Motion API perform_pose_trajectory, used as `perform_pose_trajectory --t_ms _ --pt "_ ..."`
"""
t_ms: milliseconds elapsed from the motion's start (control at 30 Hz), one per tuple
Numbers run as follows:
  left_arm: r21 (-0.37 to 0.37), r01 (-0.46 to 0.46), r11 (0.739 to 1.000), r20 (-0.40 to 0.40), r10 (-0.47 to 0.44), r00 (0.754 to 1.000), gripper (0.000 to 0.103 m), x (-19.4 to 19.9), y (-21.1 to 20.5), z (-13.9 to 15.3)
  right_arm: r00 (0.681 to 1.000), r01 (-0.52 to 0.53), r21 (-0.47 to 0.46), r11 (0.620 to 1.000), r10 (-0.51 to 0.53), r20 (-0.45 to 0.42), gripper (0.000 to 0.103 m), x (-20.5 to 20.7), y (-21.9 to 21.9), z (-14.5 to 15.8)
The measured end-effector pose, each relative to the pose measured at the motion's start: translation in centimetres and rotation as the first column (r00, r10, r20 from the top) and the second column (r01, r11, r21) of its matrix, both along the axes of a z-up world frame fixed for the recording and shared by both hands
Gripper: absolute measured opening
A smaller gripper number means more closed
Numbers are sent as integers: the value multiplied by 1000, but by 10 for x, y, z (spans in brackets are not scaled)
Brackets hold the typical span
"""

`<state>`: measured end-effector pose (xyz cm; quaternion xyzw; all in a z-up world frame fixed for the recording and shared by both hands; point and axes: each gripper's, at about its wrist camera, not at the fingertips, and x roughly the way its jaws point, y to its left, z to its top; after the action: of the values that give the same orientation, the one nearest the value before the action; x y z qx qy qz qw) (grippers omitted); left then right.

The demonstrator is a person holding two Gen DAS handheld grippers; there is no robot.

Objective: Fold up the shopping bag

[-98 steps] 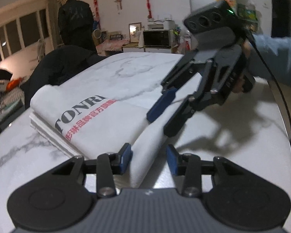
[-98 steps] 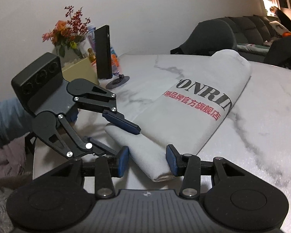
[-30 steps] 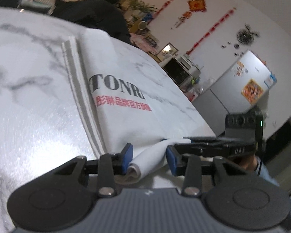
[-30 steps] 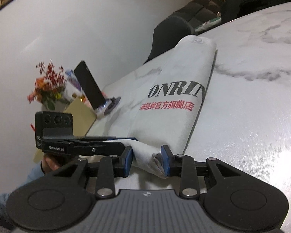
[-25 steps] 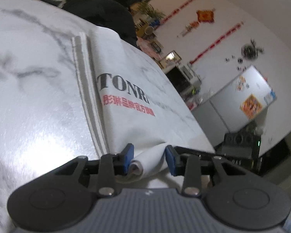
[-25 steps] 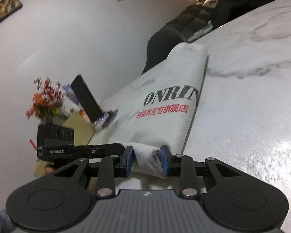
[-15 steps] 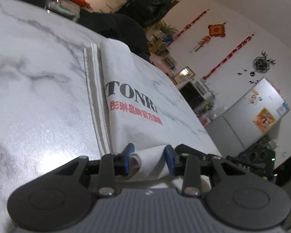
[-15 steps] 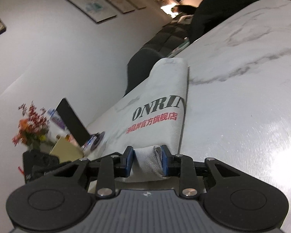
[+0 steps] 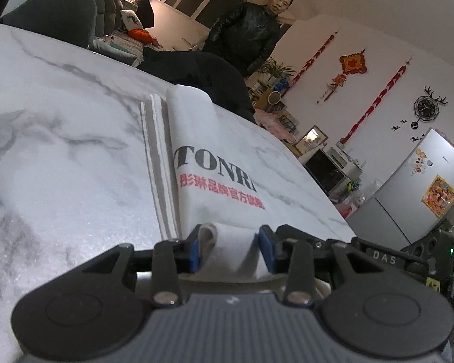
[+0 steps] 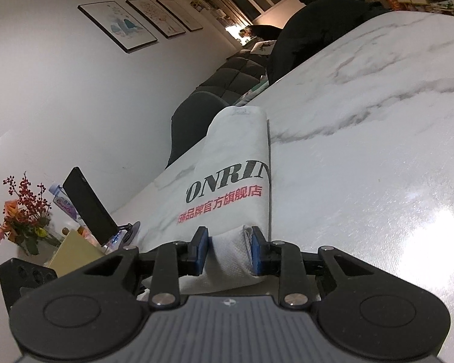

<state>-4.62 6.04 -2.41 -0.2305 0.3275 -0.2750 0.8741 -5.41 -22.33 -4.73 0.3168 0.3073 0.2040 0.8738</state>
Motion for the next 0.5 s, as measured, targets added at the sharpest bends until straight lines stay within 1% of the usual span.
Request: perform_pose_trajectory --t_ms 100,167,233,267,333,367,400,433,500 --pt "22 -11 1000 3 10 1000 36 -4 -2 4 1000 4 -3 1000 -4 -3 26 0 0 1" --pt "34 -20 999 5 20 1000 33 -7 -3 5 1000 7 -3 1000 -7 0 25 -1 0 0" --pt "17 -38 999 -12 38 999 31 -7 -4 5 1000 9 -11 1000 -9 7 25 -2 1 0" --pt "13 -47 999 -20 48 999 30 -8 -4 5 1000 10 -22 1000 -9 14 25 -3 3 1" --pt "28 -65 997 -22 66 998 30 -9 -9 7 999 10 -54 998 -8 32 25 -5 6 2" --pt "38 -72 997 -22 73 997 30 -10 -11 8 999 9 -82 997 -6 43 25 -6 9 5" --pt "54 -71 996 -17 72 997 29 -10 -14 9 998 7 -139 990 2 64 26 -8 15 9" --pt "70 -71 995 -12 72 997 29 -11 -17 11 996 7 -209 978 12 89 28 -10 22 14" --pt "102 -70 992 -2 70 998 29 -13 -23 15 989 12 -348 937 40 141 32 -18 35 25"
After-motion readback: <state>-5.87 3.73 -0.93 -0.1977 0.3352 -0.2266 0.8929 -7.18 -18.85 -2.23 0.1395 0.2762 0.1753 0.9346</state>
